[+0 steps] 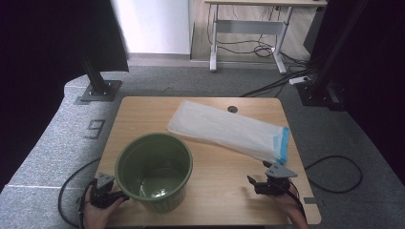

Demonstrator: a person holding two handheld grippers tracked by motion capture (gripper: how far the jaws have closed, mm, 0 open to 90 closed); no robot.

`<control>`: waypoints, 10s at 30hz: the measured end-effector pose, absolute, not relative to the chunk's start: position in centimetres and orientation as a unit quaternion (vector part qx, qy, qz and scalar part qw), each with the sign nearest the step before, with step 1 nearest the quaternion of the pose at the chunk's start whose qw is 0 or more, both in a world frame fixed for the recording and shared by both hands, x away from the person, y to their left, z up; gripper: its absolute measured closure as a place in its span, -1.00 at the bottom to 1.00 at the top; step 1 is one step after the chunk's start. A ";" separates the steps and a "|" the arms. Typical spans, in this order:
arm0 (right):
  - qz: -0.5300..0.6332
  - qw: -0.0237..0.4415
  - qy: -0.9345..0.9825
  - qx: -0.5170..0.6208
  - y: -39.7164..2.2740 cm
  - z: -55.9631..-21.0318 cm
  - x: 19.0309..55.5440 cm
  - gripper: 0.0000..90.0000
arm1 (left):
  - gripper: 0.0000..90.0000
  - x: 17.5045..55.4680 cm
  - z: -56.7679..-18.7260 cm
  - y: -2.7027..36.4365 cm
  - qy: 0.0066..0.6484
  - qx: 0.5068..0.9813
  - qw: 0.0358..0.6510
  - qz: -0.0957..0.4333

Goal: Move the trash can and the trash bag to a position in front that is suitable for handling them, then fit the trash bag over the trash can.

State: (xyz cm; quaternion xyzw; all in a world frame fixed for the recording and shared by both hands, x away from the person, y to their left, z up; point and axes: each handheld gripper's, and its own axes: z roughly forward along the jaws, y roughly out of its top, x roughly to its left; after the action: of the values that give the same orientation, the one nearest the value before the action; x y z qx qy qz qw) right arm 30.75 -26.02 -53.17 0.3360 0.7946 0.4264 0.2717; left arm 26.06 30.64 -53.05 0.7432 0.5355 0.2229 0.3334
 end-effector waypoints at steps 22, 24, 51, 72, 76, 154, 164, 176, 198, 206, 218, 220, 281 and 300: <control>0.443 0.272 0.776 0.357 -27.8 -52.8 30.7 -0.68 | -0.73 21.9 -50.0 30.6 0.397 0.783 0.444 0.181; 0.439 0.273 0.780 0.353 -27.6 -52.8 30.7 -0.68 | -0.73 21.9 -49.7 30.0 0.377 0.791 0.449 0.173; 0.462 0.269 0.759 0.372 -29.5 -52.5 29.4 -0.67 | -0.71 26.2 -48.7 22.4 0.265 0.846 0.442 0.135; 0.461 0.278 0.745 0.394 -30.8 -52.5 28.2 -0.67 | -0.72 30.8 -47.6 15.1 0.270 0.847 0.429 0.159; 0.459 0.278 0.747 0.393 -30.7 -52.6 28.3 -0.66 | -0.70 31.0 -47.6 14.9 0.281 0.840 0.432 0.168; 0.358 0.202 0.800 0.438 -27.0 -54.3 38.5 0.97 | -0.69 27.7 -49.3 24.6 0.379 0.819 0.390 0.183; 0.336 0.207 0.802 0.448 -28.9 -54.5 31.7 0.97 | -0.68 29.7 -48.8 24.3 0.364 0.817 0.413 0.174; 0.384 0.227 0.784 0.432 -29.0 -52.7 27.3 0.32 | -0.67 31.1 -48.4 23.8 0.351 0.817 0.425 0.170; 0.396 0.177 0.813 0.389 -21.8 -53.1 37.2 -0.25 | -0.67 29.9 -48.7 24.7 0.368 0.813 0.414 0.179; 0.382 0.167 0.819 0.394 -21.5 -53.8 37.6 0.49 | -0.67 29.5 -48.7 24.9 0.371 0.812 0.412 0.183; 0.376 0.170 0.814 0.409 -23.9 -54.2 34.6 0.97 | -0.66 29.4 -48.4 25.6 0.374 0.805 0.420 0.186; 0.379 0.171 0.811 0.412 -24.7 -54.1 33.6 0.97 | -0.66 29.4 -48.4 25.6 0.374 0.805 0.422 0.186; 0.405 0.202 0.791 0.413 -21.2 -53.8 38.7 0.97 | -0.66 29.5 -48.8 25.9 0.382 0.806 0.410 0.194; 0.568 0.224 0.664 0.432 -26.3 -47.0 36.2 0.97 | -0.65 29.3 -48.4 26.0 0.382 0.799 0.420 0.198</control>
State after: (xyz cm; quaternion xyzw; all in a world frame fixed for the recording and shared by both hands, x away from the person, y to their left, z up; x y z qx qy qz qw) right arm 36.20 -26.29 -46.97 0.4320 0.6636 0.5681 0.2240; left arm 29.28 26.00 -48.38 0.7988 0.3819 0.1985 0.4202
